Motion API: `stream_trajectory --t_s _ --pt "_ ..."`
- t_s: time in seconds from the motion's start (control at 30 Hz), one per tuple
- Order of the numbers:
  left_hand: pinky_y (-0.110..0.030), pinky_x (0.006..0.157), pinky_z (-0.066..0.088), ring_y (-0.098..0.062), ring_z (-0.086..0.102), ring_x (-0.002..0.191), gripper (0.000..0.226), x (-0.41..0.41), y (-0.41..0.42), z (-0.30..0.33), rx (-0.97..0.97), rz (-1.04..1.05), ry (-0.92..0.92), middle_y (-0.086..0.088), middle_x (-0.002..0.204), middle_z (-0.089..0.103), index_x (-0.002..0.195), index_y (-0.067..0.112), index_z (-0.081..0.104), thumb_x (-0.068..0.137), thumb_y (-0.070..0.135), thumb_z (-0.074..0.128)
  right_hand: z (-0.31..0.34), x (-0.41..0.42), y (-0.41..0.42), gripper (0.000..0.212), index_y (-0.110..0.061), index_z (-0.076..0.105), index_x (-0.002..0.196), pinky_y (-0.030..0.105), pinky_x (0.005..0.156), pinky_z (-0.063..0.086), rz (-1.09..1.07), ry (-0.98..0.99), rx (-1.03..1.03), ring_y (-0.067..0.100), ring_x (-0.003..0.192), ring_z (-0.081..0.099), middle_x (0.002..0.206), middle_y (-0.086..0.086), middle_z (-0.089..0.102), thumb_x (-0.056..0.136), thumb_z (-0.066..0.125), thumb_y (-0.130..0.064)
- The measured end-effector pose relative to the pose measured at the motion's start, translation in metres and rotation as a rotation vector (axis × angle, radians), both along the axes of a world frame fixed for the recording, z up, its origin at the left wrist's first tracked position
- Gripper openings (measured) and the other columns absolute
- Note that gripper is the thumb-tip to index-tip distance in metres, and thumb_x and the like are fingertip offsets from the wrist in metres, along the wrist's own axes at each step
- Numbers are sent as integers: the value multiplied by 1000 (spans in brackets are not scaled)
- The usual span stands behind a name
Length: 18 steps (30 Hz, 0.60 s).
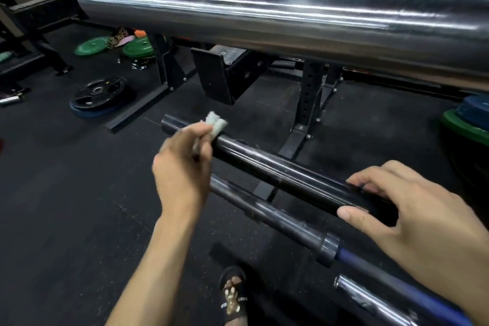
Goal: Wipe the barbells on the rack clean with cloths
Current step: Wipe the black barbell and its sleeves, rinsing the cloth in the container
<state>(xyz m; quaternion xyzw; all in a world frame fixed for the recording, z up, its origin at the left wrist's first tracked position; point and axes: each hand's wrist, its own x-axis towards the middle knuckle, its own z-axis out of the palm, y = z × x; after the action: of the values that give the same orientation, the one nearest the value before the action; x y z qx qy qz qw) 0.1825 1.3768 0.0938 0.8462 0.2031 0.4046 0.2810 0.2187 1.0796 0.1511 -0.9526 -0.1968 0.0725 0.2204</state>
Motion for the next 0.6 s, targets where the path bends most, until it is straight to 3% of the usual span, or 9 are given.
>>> stream_trajectory --t_s 0.07,0.17,0.23,0.43,0.5,0.6 --pt "-39 91 57 -9 69 103 29 0 -12 0 54 58 18 12 117 73 110 25 75 89 6 70 0 -1 3 39 -50 49 106 31 77 49 9 6 -15 -3 93 58 111 -33 43 76 58 -73" --pt "-23 92 55 -5 66 107 29 -7 -71 -2 143 -200 -5 13 121 71 110 27 76 88 7 74 1 -2 7 39 -47 48 99 30 69 48 -3 -6 -12 0 85 59 110 -30 40 73 69 -67" --pt "-25 90 57 -7 67 107 22 -8 -82 -4 207 -316 -10 11 121 72 110 24 77 91 11 73 2 -2 7 40 -45 49 96 32 68 49 -12 -21 10 1 80 59 107 -28 42 71 75 -63" --pt "-38 98 55 -7 67 112 24 1 -7 -10 -16 34 -97 9 120 72 111 18 75 94 3 66 -1 -7 6 41 -41 50 94 25 57 40 1 -88 2 -2 72 55 97 -21 43 70 78 -60" --pt "-32 99 55 -7 67 112 22 -1 -27 -9 40 2 -88 7 121 72 110 16 76 94 3 68 -3 -8 7 43 -40 49 93 20 53 34 17 -116 -15 -4 67 50 95 -21 42 69 79 -58" --pt "-20 93 54 -8 68 105 20 -8 -77 -8 162 -232 -58 6 121 72 109 17 78 93 6 72 -4 -7 8 46 -38 47 90 21 51 32 17 -141 -18 -4 64 47 91 -21 40 67 83 -55"
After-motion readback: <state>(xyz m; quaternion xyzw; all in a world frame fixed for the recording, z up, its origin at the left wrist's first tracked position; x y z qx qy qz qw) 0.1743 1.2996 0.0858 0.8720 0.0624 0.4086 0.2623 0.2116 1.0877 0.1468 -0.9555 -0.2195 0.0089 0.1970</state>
